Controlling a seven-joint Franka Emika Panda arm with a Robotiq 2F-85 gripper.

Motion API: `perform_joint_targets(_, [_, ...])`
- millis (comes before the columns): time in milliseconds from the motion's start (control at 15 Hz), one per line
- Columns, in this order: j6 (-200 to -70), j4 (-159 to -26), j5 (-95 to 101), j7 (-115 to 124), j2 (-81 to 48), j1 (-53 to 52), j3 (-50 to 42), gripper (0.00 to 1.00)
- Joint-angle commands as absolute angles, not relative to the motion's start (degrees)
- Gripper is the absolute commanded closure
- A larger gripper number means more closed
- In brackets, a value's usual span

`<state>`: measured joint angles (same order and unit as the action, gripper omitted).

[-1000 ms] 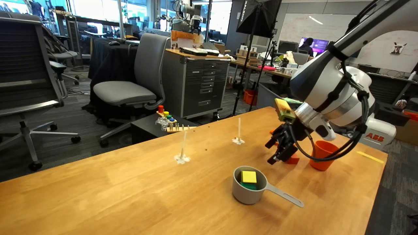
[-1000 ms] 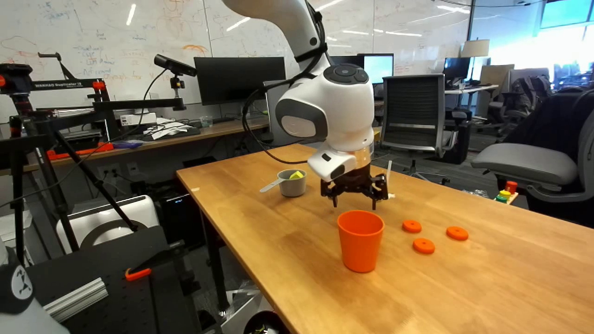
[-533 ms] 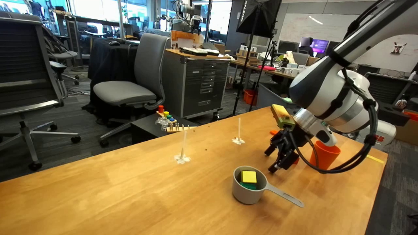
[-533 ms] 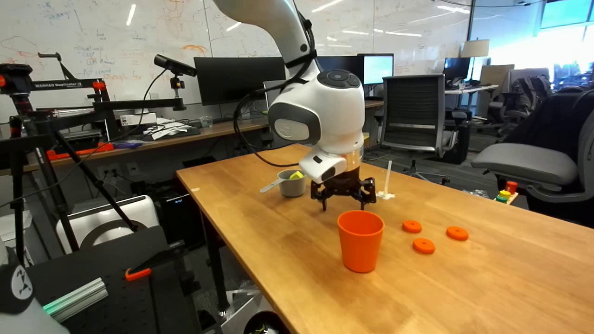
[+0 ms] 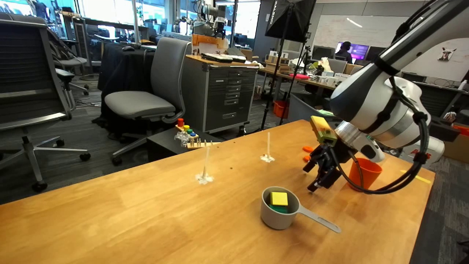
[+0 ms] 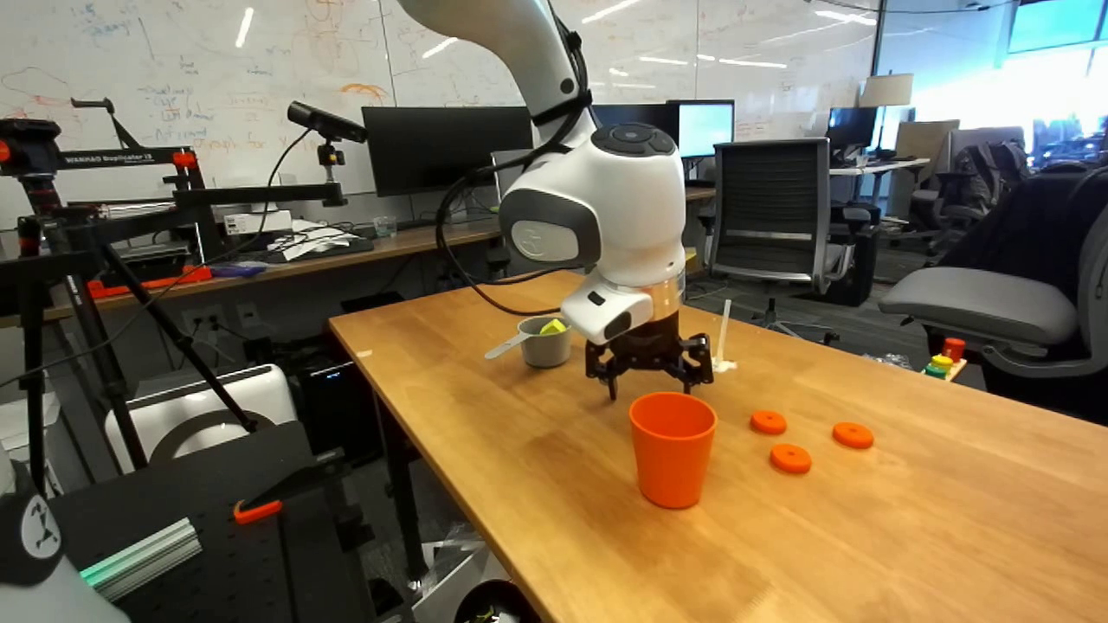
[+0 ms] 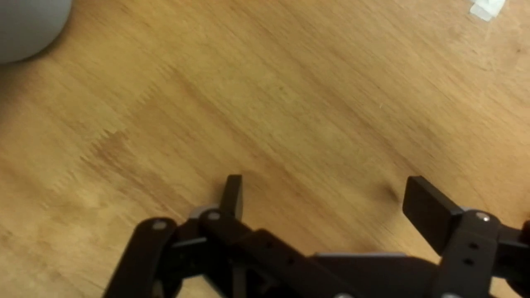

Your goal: Put the green, yellow and orange blocks inside the grey measuring cup

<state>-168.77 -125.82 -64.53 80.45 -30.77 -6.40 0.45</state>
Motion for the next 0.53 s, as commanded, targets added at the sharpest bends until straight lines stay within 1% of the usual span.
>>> perform_joint_targets(0, [-171.0, -128.7, -61.8, 81.3, -27.6, -7.8, -1.7, 0.00])
perform_joint_targets(467, [-172.0, -129.2, -60.4, 80.4, -27.7, -6.6, -2.6, 0.00])
